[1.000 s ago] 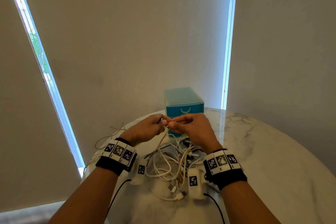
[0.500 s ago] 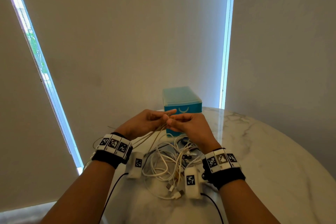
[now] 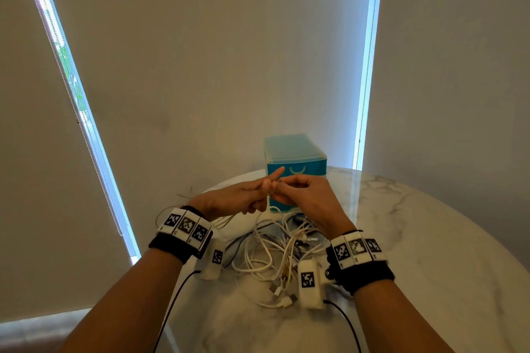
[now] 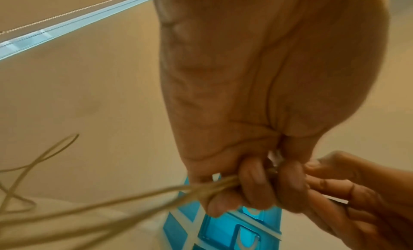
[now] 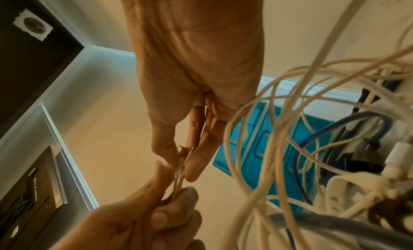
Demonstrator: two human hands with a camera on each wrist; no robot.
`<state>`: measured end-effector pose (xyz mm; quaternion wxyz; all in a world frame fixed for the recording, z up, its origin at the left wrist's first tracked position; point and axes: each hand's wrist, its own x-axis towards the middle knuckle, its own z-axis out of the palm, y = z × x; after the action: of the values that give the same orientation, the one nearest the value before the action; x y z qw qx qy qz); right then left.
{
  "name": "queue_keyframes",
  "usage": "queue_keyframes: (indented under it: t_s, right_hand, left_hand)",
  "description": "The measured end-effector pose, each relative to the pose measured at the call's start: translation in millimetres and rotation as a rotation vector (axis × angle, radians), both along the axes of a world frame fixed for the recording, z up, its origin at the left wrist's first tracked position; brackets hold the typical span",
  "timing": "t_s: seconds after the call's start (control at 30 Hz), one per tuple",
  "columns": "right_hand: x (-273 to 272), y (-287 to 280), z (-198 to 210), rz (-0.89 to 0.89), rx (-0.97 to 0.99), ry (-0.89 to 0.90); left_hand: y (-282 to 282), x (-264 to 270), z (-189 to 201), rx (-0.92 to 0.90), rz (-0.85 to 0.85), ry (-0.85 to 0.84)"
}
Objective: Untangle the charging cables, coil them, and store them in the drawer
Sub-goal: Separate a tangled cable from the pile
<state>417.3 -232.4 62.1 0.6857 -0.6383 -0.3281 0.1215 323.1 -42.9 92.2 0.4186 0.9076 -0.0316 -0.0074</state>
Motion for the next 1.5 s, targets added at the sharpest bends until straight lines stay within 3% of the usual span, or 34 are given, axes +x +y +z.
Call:
queue_keyframes:
  t_s: [0.1, 0.23, 0.37, 0.47, 0.6, 0.7, 0.83, 0.9, 0.97, 1.07, 1.1, 1.17, 1.23, 1.27, 1.3, 1.33, 1.4, 1.43, 1.5]
  right_hand:
    - [0.7, 1.0, -0.3, -0.015, -0.025, -0.026]
    - [0.4, 0.5, 1.2, -0.015, -0.108, -0.078]
    - [-3.5, 3.3, -0.1, -0.034, -0.144, -0.144]
    - [-3.9, 9.7, 4.9, -0.135, -0.201, -0.192]
    - [-4.5, 20.1, 56.3, -0.229, -0.308, -0.418]
    - [5.2, 21.7, 107.6, -0.409, -0.234, -0.591]
    - [19.8, 13.6, 150.7, -0.662, -0.068, -0.672]
    - [21.6, 14.2, 156.3, -0.659, -0.087, -0.691]
    - [17.6, 21.0, 154.4, -0.563, -0.187, -0.706]
    - [10.0, 36.2, 150.0, -0.524, -0.216, -0.703]
    - [5.8, 41.5, 150.9, -0.553, -0.151, -0.703]
    - [-7.1, 51.9, 154.6, -0.628, 0.071, -0.722]
    - [-16.1, 60.5, 156.1, -0.660, 0.256, -0.734]
    - [-18.8, 63.5, 154.9, -0.638, 0.249, -0.721]
    - [-20.0, 65.4, 152.4, -0.582, 0.162, -0.703]
    - [-18.7, 68.1, 146.2, -0.508, 0.020, -0.682]
    - [-18.3, 71.9, 127.8, -0.376, -0.250, -0.668]
    - [-17.8, 69.6, 118.7, -0.343, -0.335, -0.673]
    - [-21.2, 72.1, 103.4, -0.309, -0.363, -0.666]
  left_hand:
    - [-3.1, -1.7, -0.2, -0.174, 0.177, 0.011]
    - [-5.9, -1.0, -4.9, 0.154, 0.237, 0.023]
    - [-5.5, 1.3, -4.0, 0.197, 0.218, -0.025]
    - [-4.8, 0.2, -4.5, 0.141, 0.239, -0.074]
    - [26.5, -6.2, 0.4, 0.000, 0.291, -0.115]
    - [67.1, -30.0, 10.5, 0.108, 0.318, -0.092]
    - [137.8, -78.7, 1.2, 0.281, 0.423, -0.180]
    - [162.2, -97.7, -8.6, 0.350, 0.437, -0.158]
    - [180.0, -110.3, -17.9, 0.456, 0.478, -0.010]
    - [196.6, -117.4, -12.1, 0.798, 0.775, 0.167]
    - [203.9, -116.3, -2.2, 0.879, 0.962, 0.093]
    - [211.1, -115.8, 31.0, 0.760, 1.289, -0.290]
    - [213.8, -114.6, 55.7, 0.524, 1.352, -0.722]
    - [214.1, -113.9, 61.0, 0.454, 1.277, -0.755]
    - [215.3, -112.1, 56.1, 0.466, 1.170, -0.628]
    - [216.6, -110.4, 41.8, 0.496, 1.039, -0.356]
    - [209.7, -115.0, 6.8, 0.663, 0.798, 0.386]
    - [202.3, -117.3, -5.9, 0.798, 0.693, 0.632]
    - [199.0, -122.3, -20.8, 0.905, 0.589, 0.771]
